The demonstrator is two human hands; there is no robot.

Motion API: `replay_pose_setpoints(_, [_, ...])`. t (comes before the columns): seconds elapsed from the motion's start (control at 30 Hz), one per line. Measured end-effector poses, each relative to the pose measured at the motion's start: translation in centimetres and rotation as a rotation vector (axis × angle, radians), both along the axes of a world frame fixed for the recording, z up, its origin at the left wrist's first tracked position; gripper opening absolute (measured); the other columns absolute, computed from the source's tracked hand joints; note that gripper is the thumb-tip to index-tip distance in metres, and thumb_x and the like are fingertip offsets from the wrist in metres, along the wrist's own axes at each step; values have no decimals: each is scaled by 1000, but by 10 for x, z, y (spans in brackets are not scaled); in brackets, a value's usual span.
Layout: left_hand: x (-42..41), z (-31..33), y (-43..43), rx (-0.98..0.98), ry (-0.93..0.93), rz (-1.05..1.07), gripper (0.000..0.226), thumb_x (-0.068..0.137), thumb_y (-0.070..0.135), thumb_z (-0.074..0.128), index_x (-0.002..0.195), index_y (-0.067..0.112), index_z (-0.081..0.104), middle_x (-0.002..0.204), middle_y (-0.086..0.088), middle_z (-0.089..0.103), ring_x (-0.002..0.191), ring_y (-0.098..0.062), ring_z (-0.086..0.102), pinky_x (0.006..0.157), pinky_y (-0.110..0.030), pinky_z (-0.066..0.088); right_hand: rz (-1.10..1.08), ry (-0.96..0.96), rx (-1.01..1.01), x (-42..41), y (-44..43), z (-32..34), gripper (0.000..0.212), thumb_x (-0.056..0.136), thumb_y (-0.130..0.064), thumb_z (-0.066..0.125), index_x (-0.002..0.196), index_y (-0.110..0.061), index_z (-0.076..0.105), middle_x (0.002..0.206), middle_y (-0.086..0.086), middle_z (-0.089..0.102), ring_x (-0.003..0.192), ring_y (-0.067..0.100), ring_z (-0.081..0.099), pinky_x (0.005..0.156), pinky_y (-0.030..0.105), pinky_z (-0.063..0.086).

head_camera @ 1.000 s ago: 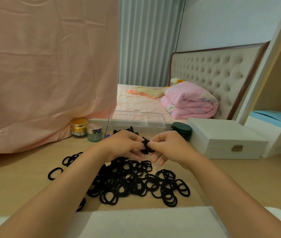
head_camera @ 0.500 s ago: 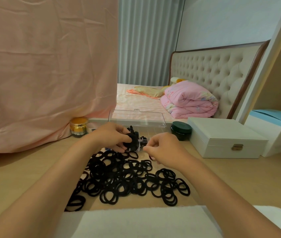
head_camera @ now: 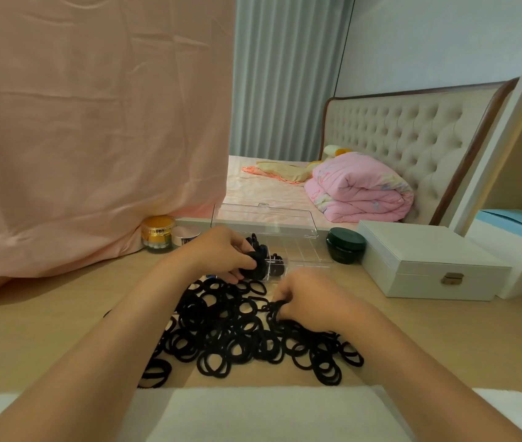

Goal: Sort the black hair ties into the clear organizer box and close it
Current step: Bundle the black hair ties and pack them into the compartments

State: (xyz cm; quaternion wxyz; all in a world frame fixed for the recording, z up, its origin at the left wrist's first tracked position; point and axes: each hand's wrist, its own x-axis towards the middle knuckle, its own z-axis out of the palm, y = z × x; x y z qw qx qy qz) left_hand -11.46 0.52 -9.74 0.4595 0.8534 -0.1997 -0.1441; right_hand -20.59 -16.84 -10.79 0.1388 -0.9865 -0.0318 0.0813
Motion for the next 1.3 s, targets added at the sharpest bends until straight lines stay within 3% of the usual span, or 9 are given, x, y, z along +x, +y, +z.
replay_pose_setpoints(0.2, [-9,-4,-7,-45,47,-74,15,88,18,76,103,15,74,92,-5,77,81,-15,76,80,-33,63,-46,0,906,-6,-20,22,12,92,-5,70,103,-2,76,81,7,76,70,13,71,60,21,56])
replay_pose_setpoints(0.27, [-13,-4,-12,-126,147,-133,20,88,21,76,107,14,74,95,-9,77,90,-20,76,85,-35,62,-105,3,1050,-5,-20,21,14,93,-4,69,105,2,73,75,8,75,62,12,68,55,21,55])
replay_pose_setpoints(0.47, [-15,-4,-19,-304,341,-173,20,96,8,63,114,7,72,99,-18,74,91,-21,72,89,-36,60,-260,-94,961,0,-23,14,21,90,-11,75,108,-2,73,72,11,74,53,13,65,53,24,57])
replay_pose_setpoints(0.57, [-18,-4,-20,-364,388,-189,20,99,19,59,110,7,71,93,-13,72,86,-20,73,92,-40,58,-310,-147,857,1,-22,10,18,89,-17,77,102,-6,73,67,11,72,49,14,63,52,25,56])
replay_pose_setpoints(0.73, [-19,-10,-22,-260,266,-158,13,89,15,74,101,16,73,105,-12,74,99,-22,74,89,-36,60,-299,-130,773,3,-24,6,24,85,-26,81,101,-10,72,64,6,70,45,12,60,50,25,52])
replay_pose_setpoints(0.87, [-13,-15,-20,-279,282,-119,20,91,8,71,110,10,74,104,-13,75,95,-23,75,84,-33,61,-187,-23,837,-1,-34,13,24,86,-20,80,107,-9,73,75,5,71,53,7,64,54,25,54])
replay_pose_setpoints(1.0, [-12,-16,-20,-303,289,-132,23,89,11,73,113,11,75,110,-11,76,102,-24,73,89,-36,60,-242,-134,868,3,-41,11,40,80,-28,85,114,-13,70,100,7,74,79,15,75,61,29,59])
replay_pose_setpoints(1.1, [-15,-13,-22,-342,273,-150,22,89,12,74,111,12,76,108,-10,76,102,-24,73,87,-33,60,-150,-3,975,2,-38,7,38,86,-24,80,120,-10,72,108,9,77,96,21,76,64,29,61])
replay_pose_setpoints(1.3, [-16,-4,-18,-364,199,-91,27,85,15,78,111,12,71,105,-17,74,91,-26,75,77,-31,62,-171,-31,1152,5,-36,7,28,88,-15,77,114,-5,74,100,14,78,86,25,76,61,25,62])
